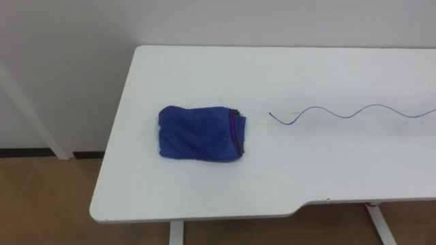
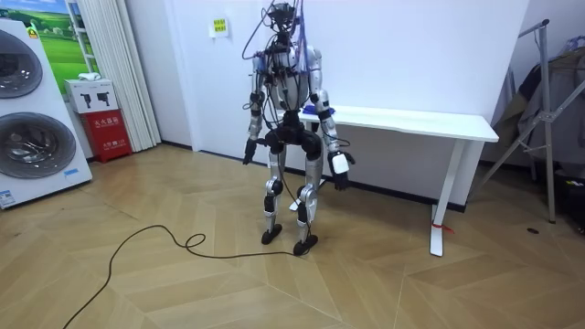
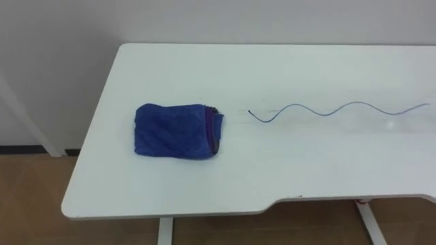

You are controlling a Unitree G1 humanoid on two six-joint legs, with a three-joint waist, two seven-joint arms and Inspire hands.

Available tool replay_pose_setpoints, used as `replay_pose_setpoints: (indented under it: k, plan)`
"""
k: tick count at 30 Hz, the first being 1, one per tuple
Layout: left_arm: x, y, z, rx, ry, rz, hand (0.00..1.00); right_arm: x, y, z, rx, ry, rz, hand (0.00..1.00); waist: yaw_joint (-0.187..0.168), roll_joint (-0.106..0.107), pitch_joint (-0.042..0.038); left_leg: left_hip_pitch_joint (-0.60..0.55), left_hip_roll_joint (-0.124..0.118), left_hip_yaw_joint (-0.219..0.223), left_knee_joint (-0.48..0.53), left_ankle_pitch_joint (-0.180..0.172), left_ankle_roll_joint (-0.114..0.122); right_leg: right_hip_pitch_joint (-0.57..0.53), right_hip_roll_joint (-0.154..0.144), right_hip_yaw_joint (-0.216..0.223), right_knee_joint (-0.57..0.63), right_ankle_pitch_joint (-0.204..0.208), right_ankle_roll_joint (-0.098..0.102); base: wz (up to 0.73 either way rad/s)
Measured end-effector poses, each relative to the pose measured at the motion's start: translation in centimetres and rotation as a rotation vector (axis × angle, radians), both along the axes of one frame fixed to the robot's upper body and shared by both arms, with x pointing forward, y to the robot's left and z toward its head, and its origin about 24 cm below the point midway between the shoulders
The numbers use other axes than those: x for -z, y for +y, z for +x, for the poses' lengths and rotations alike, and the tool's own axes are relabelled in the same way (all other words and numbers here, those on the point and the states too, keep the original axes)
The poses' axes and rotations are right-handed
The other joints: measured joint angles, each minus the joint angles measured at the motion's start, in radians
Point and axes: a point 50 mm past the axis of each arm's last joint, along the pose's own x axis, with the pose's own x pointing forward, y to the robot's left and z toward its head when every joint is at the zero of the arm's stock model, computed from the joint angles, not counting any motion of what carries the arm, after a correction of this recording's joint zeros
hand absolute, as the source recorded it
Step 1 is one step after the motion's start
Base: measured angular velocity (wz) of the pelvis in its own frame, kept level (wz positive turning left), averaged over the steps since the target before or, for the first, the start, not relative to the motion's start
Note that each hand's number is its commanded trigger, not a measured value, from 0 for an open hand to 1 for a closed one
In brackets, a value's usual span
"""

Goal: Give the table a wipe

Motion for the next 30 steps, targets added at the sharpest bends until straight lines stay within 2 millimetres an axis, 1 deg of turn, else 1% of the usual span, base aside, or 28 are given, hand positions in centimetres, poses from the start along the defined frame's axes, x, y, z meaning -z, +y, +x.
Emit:
replay_pose_setpoints:
  k: [1, 2, 3, 4, 6, 7, 9, 10, 11, 12, 13, 14, 15, 16, 17, 18, 19, 20, 21, 22, 23, 24, 25, 26, 27, 28, 29, 30]
  plan:
    - [-0.1, 0.2, -0.1, -0.010, -0.002, 0.009, 0.00, -0.2, -0.6, 0.2, 0.034, -0.013, -0.026, 0.00, -0.008, -0.003, -0.0004, -0.002, -0.001, 0.000, 0.001, 0.000, 0.000, -0.002, -0.001, 0.000, 0.000, 0.000, 0.000, 0.00]
    - [-0.2, 0.7, -0.2, -0.034, -0.006, 0.025, 0.00, -0.8, -2.0, 0.5, 0.106, -0.041, -0.090, 0.00, -0.014, -0.008, -0.0007, -0.004, -0.001, 0.001, 0.002, 0.000, 0.000, -0.004, -0.001, 0.002, 0.001, 0.000, 0.000, -0.04]
    - [-0.4, 1.2, 0.0, -0.041, -0.015, 0.040, 0.00, -1.5, -3.6, 1.1, 0.138, -0.058, -0.158, 0.00, -0.016, -0.012, 0.0000, -0.007, -0.001, 0.002, 0.001, 0.000, 0.000, -0.010, -0.001, 0.004, 0.003, 0.000, 0.000, -0.07]
    - [-0.5, 1.5, 0.2, -0.036, -0.024, 0.048, 0.00, -1.8, -4.3, 1.5, 0.140, -0.069, -0.194, 0.00, -0.016, -0.014, 0.0003, -0.010, -0.001, 0.004, 0.000, 0.000, 0.000, -0.016, -0.002, 0.006, 0.004, 0.000, 0.000, -0.08]
    - [-0.9, 2.3, 0.8, -0.020, -0.054, 0.072, 0.00, -3.4, -7.1, 3.9, 0.123, -0.146, -0.338, 0.00, -0.015, -0.019, 0.0008, -0.017, 0.000, 0.021, 0.002, 0.000, 0.000, -0.028, 0.000, 0.017, 0.007, 0.001, 0.000, -0.14]
    - [-0.9, 2.3, 0.9, -0.017, -0.061, 0.076, 0.00, -3.9, -7.7, 4.7, 0.112, -0.163, -0.372, 0.00, -0.013, -0.018, 0.0013, -0.017, 0.001, 0.027, 0.004, 0.000, 0.000, -0.033, 0.001, 0.022, 0.012, 0.001, 0.000, -0.17]
    - [-1.0, 2.4, 1.8, -0.003, -0.093, 0.082, 0.00, -5.5, -9.4, 7.7, 0.067, -0.234, -0.488, 0.00, -0.013, -0.020, 0.0028, -0.024, 0.001, 0.032, 0.007, 0.000, 0.000, -0.043, 0.001, 0.028, 0.018, 0.001, 0.000, -0.10]
    - [-1.0, 2.4, 2.1, 0.009, -0.104, 0.080, 0.00, -6.4, -10.0, 9.3, 0.039, -0.282, -0.547, 0.00, -0.011, -0.021, 0.0033, -0.025, 0.001, 0.036, 0.008, 0.000, 0.000, -0.045, 0.001, 0.029, 0.018, 0.001, 0.000, -0.05]
    - [-0.9, 2.3, 2.2, 0.016, -0.107, 0.078, 0.00, -6.9, -10.2, 10.0, 0.024, -0.307, -0.574, 0.00, -0.009, -0.021, 0.0034, -0.025, 0.001, 0.039, 0.008, 0.000, 0.000, -0.046, 0.001, 0.031, 0.018, 0.001, 0.000, -0.07]
    - [-0.9, 2.2, 2.4, 0.027, -0.114, 0.075, 0.00, -7.8, -10.5, 11.5, -0.006, -0.359, -0.623, 0.00, -0.007, -0.020, 0.0036, -0.025, 0.002, 0.045, 0.008, 0.000, 0.000, -0.046, 0.002, 0.033, 0.016, 0.001, 0.000, -0.07]
    - [-0.9, 2.1, 2.5, 0.037, -0.122, 0.074, 0.00, -8.7, -10.7, 12.8, -0.069, -0.391, -0.675, 0.00, -0.003, -0.025, 0.0010, -0.026, 0.002, 0.052, 0.008, 0.001, 0.000, -0.054, 0.002, 0.034, 0.017, 0.001, 0.000, -0.08]
    - [-0.9, 2.1, 2.6, 0.041, -0.123, 0.072, 0.00, -9.3, -10.7, 13.6, -0.107, -0.414, -0.704, 0.00, 0.000, -0.023, 0.0013, -0.027, 0.003, 0.054, 0.008, 0.001, 0.000, -0.057, 0.002, 0.037, 0.017, 0.001, 0.000, -0.17]
    - [-0.8, 1.9, 2.5, 0.044, -0.123, 0.067, 0.00, -11.0, -10.8, 15.4, -0.178, -0.481, -0.771, 0.00, 0.007, -0.019, 0.0038, -0.028, 0.003, 0.058, 0.008, 0.001, 0.000, -0.062, 0.003, 0.048, 0.018, 0.001, 0.000, -0.20]
    - [-0.8, 1.8, 2.6, 0.050, -0.122, 0.065, 0.00, -11.9, -10.8, 16.3, -0.215, -0.511, -0.809, 0.00, 0.009, -0.017, 0.0053, -0.030, 0.002, 0.058, 0.008, 0.001, 0.000, -0.064, 0.003, 0.052, 0.018, 0.002, -0.001, -0.17]
    - [-0.8, 1.8, 2.7, 0.064, -0.127, 0.065, 0.00, -13.4, -10.6, 17.6, -0.279, -0.568, -0.878, 0.00, 0.011, -0.015, 0.0047, -0.036, 0.003, 0.057, 0.009, 0.001, 0.000, -0.070, 0.003, 0.052, 0.019, 0.002, -0.001, 0.00]
    - [-0.9, 1.7, 3.1, 0.084, -0.139, 0.064, 0.00, -14.7, -10.3, 18.8, -0.335, -0.616, -0.934, 0.00, 0.012, -0.010, 0.0010, -0.041, 0.003, 0.056, 0.011, 0.001, 0.000, -0.072, 0.003, 0.045, 0.019, 0.002, -0.001, 0.10]
    - [-0.9, 1.6, 3.3, 0.092, -0.146, 0.063, 0.00, -15.3, -10.1, 19.3, -0.365, -0.634, -0.961, 0.00, 0.013, -0.015, 0.0014, -0.041, 0.003, 0.054, 0.011, 0.001, 0.000, -0.073, 0.003, 0.041, 0.019, 0.002, -0.001, 0.13]
    - [-0.9, 1.3, 3.6, 0.103, -0.158, 0.058, 0.00, -16.6, -9.5, 20.3, -0.434, -0.670, -1.018, 0.00, 0.020, -0.011, -0.0004, -0.039, 0.003, 0.054, 0.011, 0.001, 0.000, -0.073, 0.003, 0.041, 0.019, 0.002, -0.001, 0.00]
    - [-0.8, 1.1, 3.7, 0.106, -0.162, 0.053, 0.00, -17.9, -8.8, 21.2, -0.507, -0.704, -1.076, 0.00, 0.032, -0.013, 0.0004, -0.036, 0.004, 0.051, 0.010, 0.001, 0.000, -0.071, 0.004, 0.046, 0.018, 0.002, -0.001, -0.06]
    - [-0.8, 1.1, 3.7, 0.106, -0.162, 0.052, 0.00, -18.4, -8.4, 21.7, -0.540, -0.721, -1.103, 0.00, 0.040, -0.015, 0.0009, -0.032, 0.004, 0.048, 0.010, 0.001, 0.000, -0.068, 0.005, 0.046, 0.018, 0.002, -0.001, -0.04]
    - [-0.8, 1.1, 3.6, 0.101, -0.166, 0.052, 0.00, -19.4, -7.6, 22.5, -0.597, -0.761, -1.140, 0.00, 0.048, -0.021, 0.0039, -0.025, 0.005, 0.041, 0.009, 0.001, 0.000, -0.056, 0.006, 0.041, 0.017, 0.002, -0.001, 0.10]
    - [-0.8, 1.2, 3.4, 0.102, -0.159, 0.053, 0.00, -20.0, -6.9, 23.1, -0.644, -0.789, -1.167, 0.00, 0.050, -0.026, 0.0018, -0.023, 0.006, 0.038, 0.010, 0.001, 0.000, -0.049, 0.006, 0.032, 0.016, 0.002, -0.001, 0.22]
    - [-0.8, 1.2, 3.3, 0.101, -0.155, 0.052, 0.00, -20.6, -6.2, 23.6, -0.675, -0.816, -1.187, 0.00, 0.053, -0.026, 0.0040, -0.022, 0.006, 0.032, 0.010, 0.001, 0.000, -0.043, 0.006, 0.024, 0.014, 0.002, -0.001, 0.23]
    - [-0.8, 1.2, 3.2, 0.103, -0.152, 0.051, 0.00, -20.7, -6.0, 23.9, -0.691, -0.825, -1.195, 0.00, 0.056, -0.028, 0.0023, -0.021, 0.006, 0.027, 0.010, 0.001, 0.000, -0.043, 0.006, 0.022, 0.014, 0.002, -0.001, 0.17]
    - [-0.7, 1.0, 3.2, 0.115, -0.149, 0.048, 0.00, -21.0, -5.6, 24.3, -0.721, -0.830, -1.213, 0.00, 0.068, -0.034, -0.0005, -0.023, 0.006, 0.026, 0.009, 0.001, 0.000, -0.044, 0.006, 0.019, 0.015, 0.002, -0.001, 0.06]
    - [-0.7, 0.9, 3.2, 0.122, -0.145, 0.044, 0.00, -21.6, -5.2, 24.6, -0.745, -0.846, -1.240, 0.00, 0.082, -0.036, -0.0009, -0.023, 0.005, 0.025, 0.008, 0.001, 0.000, -0.046, 0.006, 0.019, 0.014, 0.002, -0.001, 0.00]
    - [-0.7, 0.8, 3.0, 0.124, -0.140, 0.042, 0.00, -22.0, -4.9, 24.9, -0.758, -0.860, -1.251, 0.00, 0.089, -0.036, -0.0008, -0.023, 0.005, 0.022, 0.008, 0.001, 0.000, -0.045, 0.006, 0.019, 0.014, 0.002, -0.001, 0.00]
    - [-0.6, 0.8, 2.8, 0.128, -0.133, 0.040, 0.00, -22.7, -4.2, 25.5, -0.780, -0.898, -1.274, 0.00, 0.098, -0.031, 0.0015, -0.024, 0.005, 0.018, 0.008, 0.001, 0.000, -0.044, 0.005, 0.015, 0.014, 0.002, -0.001, 0.04]
